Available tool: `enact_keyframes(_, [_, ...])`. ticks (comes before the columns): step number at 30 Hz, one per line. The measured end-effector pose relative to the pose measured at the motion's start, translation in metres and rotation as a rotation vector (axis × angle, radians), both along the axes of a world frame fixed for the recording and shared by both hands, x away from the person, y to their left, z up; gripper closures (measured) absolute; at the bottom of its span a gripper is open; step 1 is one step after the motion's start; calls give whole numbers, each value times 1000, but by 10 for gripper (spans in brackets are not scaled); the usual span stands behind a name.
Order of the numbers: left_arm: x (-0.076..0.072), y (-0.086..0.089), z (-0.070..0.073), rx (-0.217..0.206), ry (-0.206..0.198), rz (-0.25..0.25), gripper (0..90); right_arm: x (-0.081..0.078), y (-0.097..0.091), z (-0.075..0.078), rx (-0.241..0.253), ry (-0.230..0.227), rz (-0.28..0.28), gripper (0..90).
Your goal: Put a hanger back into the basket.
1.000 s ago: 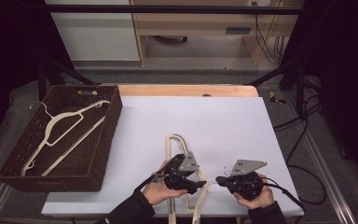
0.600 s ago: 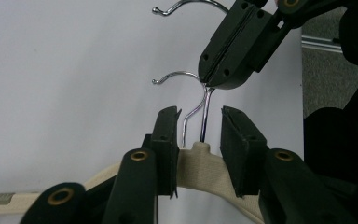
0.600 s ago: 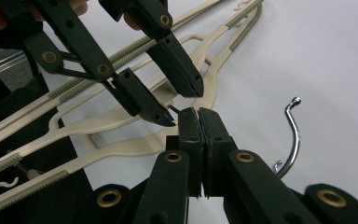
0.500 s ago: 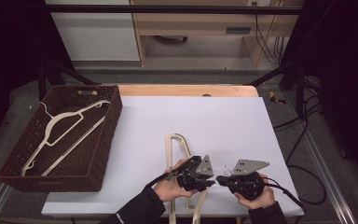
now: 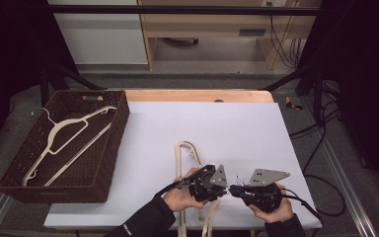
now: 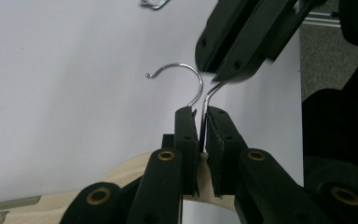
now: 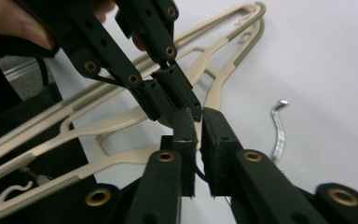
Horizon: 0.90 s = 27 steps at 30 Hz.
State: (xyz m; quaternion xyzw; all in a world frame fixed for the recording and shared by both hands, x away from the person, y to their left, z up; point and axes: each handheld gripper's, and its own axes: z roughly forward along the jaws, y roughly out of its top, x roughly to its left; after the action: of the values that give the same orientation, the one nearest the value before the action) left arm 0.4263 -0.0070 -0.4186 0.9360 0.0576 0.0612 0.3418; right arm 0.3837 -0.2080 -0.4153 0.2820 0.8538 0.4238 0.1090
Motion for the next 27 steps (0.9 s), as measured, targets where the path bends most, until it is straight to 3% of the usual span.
enact_keyframes(6, [5, 13, 11, -30, -23, 29, 830, -10, -10, 22, 113, -43, -2, 717])
enact_keyframes(13, [15, 30, 26, -74, -54, 89, 834, -9, 10, 19, 167, 16, -32, 511])
enact_keyframes(15, [16, 33, 29, -85, -74, 105, 887, -6, 18, 15, 188, 36, -37, 458])
enact_keyframes(21, [18, 35, 33, -107, -59, 110, 888, 3, 34, 1, 201, 105, -89, 426])
enact_keyframes(27, [19, 34, 34, -139, -52, 143, 888, 12, 45, -5, 267, 172, -124, 497])
